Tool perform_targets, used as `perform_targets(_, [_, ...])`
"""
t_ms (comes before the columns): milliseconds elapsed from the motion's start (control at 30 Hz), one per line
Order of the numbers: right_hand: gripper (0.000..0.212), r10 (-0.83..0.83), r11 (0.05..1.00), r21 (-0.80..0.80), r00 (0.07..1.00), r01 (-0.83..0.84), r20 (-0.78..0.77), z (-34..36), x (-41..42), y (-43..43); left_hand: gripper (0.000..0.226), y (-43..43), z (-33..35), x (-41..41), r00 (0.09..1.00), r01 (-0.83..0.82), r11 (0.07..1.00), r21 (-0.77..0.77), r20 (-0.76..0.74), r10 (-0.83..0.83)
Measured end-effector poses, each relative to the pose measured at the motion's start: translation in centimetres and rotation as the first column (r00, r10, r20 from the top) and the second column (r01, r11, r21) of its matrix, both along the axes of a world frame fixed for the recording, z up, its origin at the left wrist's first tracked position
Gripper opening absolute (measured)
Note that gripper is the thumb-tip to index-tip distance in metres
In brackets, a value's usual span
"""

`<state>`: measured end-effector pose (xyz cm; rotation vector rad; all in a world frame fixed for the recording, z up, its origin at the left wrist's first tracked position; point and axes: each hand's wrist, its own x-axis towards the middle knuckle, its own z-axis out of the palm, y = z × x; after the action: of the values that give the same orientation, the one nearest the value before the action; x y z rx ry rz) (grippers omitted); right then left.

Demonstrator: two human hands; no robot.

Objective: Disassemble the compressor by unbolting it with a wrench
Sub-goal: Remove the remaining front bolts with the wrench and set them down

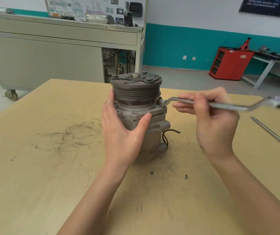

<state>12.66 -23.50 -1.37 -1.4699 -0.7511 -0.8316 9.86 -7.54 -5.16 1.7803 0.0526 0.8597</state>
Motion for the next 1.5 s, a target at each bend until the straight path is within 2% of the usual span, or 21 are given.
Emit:
perform_targets(67, [0.016,0.174,0.973,0.192,0.957,-0.130,-0.231,0.5,1.7,-0.5,0.092,0.0,0.0,0.0,1.000,0.005,1.000,0.000,-0.004,-0.005])
perform_targets(133, [0.018,0.359,0.919,0.321,0.822,-0.229,-0.442,1.0,4.1,-0.8,0.092,0.0,0.0,-0.1,1.000,0.002,1.000,0.002,-0.005,-0.002])
perform_targets(200, [0.021,0.471,0.881,0.346,0.658,-0.322,-0.588,1.4,6.4,-0.8,0.092,0.0,0.1,-0.1,1.000,-0.004,1.000,0.012,-0.007,0.004])
perform_targets(267, [0.022,0.491,0.865,0.313,0.540,-0.391,-0.684,1.6,8.3,-0.1,0.092,0.0,0.1,0.0,1.000,-0.008,1.000,0.023,-0.010,0.009])
perform_targets(367, [0.026,0.451,0.878,0.280,0.475,-0.389,-0.755,1.6,9.6,1.2,0.093,0.1,0.3,-0.1,1.000,-0.019,0.999,0.038,-0.023,0.020])
perform_targets(467, [0.035,0.489,0.871,0.361,0.520,-0.333,-0.700,2.5,9.2,1.3,0.095,0.0,0.4,-0.2,0.999,-0.029,0.998,0.048,-0.038,0.031])
perform_targets(533, [0.035,0.466,0.879,0.409,0.624,-0.245,-0.628,3.7,8.3,0.8,0.095,-0.1,0.4,-0.2,0.999,-0.028,0.999,0.046,-0.045,0.030])
perform_targets(600, [0.038,0.348,0.912,0.384,0.762,-0.141,-0.546,4.6,6.9,0.1,0.094,-0.1,0.4,-0.3,0.999,-0.020,0.999,0.037,-0.048,0.022])
perform_targets(700, [0.039,0.148,0.975,0.207,0.919,-0.074,-0.367,4.7,3.8,-0.8,0.094,-0.1,0.4,-0.3,0.999,-0.014,0.999,0.030,-0.048,0.016])
perform_targets(833, [0.024,-0.057,0.995,-0.083,0.993,0.049,-0.106,3.2,0.1,-0.7,0.093,-0.2,0.3,-0.3,0.998,-0.029,0.999,0.030,-0.046,0.030])
perform_targets(933, [0.018,-0.151,0.971,-0.182,0.987,0.158,0.051,2.3,-1.1,-0.3,0.093,-0.1,0.3,-0.4,0.999,-0.032,0.999,0.038,-0.039,0.034])
perform_targets(1067, [0.017,-0.166,0.964,-0.196,0.982,0.181,0.091,1.6,-1.7,-0.2,0.093,-0.1,0.3,-0.3,0.999,-0.032,0.999,0.038,-0.036,0.033])
perform_targets(1167, [0.013,-0.095,0.963,-0.244,0.991,0.117,0.099,1.1,-1.9,-0.2,0.092,-0.2,0.2,-0.2,0.999,-0.032,0.999,0.030,-0.029,0.033])
perform_targets(1233, [0.014,-0.046,0.974,-0.221,0.997,0.059,0.061,0.9,-1.7,-0.3,0.092,-0.1,0.2,-0.1,0.999,-0.032,0.999,0.027,-0.026,0.033])
perform_targets(1300, [0.019,0.044,0.997,-0.052,0.993,-0.050,-0.112,0.9,-0.6,-0.7,0.092,-0.1,0.2,-0.1,0.999,-0.031,0.999,0.026,-0.027,0.032])
perform_targets(1367, [0.024,0.184,0.979,0.147,0.929,-0.143,-0.320,1.1,1.7,-1.2,0.092,-0.1,0.2,-0.2,0.999,-0.026,0.999,0.024,-0.030,0.027])
perform_targets(1400, [0.026,0.262,0.959,0.214,0.867,-0.186,-0.424,1.3,3.2,-1.5,0.092,-0.1,0.2,-0.2,0.999,-0.024,0.999,0.024,-0.031,0.024])
perform_targets(1500, [0.031,0.526,0.849,0.348,0.563,-0.398,-0.638,1.3,7.4,-1.3,0.093,-0.1,0.2,-0.1,0.999,-0.023,0.999,0.026,-0.032,0.024])
